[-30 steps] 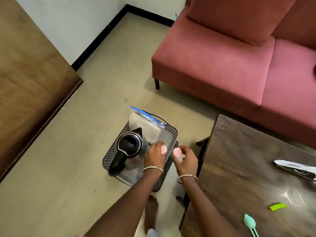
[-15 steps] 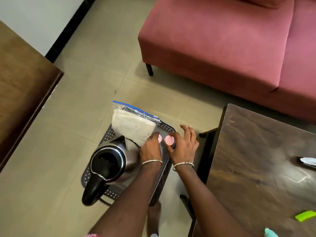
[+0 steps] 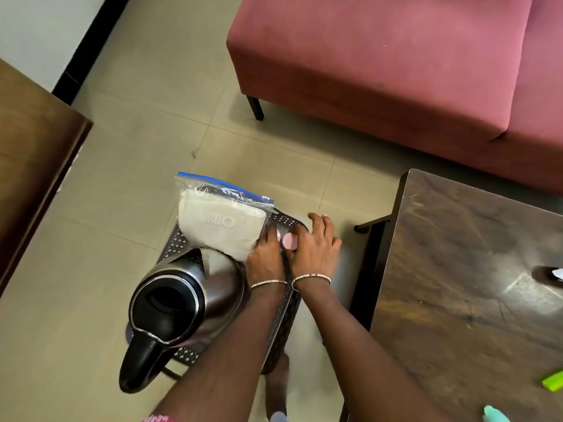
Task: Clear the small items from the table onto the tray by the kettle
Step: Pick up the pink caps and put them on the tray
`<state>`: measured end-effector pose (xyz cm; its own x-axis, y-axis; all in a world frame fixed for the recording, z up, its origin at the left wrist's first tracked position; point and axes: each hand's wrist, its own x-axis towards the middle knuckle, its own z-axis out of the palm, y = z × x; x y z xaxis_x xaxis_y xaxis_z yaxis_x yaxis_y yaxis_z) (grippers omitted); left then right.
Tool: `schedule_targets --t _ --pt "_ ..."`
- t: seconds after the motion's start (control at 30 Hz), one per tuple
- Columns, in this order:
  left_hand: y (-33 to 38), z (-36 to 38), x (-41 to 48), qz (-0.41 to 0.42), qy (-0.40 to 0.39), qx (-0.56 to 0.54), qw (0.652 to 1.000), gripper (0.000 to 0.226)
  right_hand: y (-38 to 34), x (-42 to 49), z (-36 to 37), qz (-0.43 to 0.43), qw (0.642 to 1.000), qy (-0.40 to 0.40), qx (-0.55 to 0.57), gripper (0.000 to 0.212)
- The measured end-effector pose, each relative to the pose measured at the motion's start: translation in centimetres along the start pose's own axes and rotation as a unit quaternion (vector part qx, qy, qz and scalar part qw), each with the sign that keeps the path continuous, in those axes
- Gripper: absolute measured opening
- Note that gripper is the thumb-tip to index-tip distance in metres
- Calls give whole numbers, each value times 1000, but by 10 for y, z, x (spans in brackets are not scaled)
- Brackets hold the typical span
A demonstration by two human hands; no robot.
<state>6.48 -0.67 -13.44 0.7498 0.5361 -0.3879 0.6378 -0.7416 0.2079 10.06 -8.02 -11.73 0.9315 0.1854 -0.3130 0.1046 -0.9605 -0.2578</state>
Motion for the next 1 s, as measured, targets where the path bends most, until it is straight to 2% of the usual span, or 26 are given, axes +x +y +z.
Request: schedule_targets --t 0.27,0.43,0.6,0.73,0.87,1.0 --pt "-4 -2 -6 23 -4 -29 999 50 -8 0 3 4 1000 8 -28 30" --pt "-6 -16 -28 22 -1 -36 999 51 -5 -15 -7 12 1000 -12 23 46" --pt "-8 -42 -67 40 48 -68 996 37 13 -55 -22 27 989 42 140 30" --pt "-17 -61 -97 53 21 -107 993 24 31 -101 -32 74 973 77 205 16" --pt "-23 -83 -133 87 17 -107 990 18 50 -147 -53 102 967 71 223 15" --pt "-26 -97 -162 76 27 -128 989 15 62 -177 -71 121 968 54 215 15"
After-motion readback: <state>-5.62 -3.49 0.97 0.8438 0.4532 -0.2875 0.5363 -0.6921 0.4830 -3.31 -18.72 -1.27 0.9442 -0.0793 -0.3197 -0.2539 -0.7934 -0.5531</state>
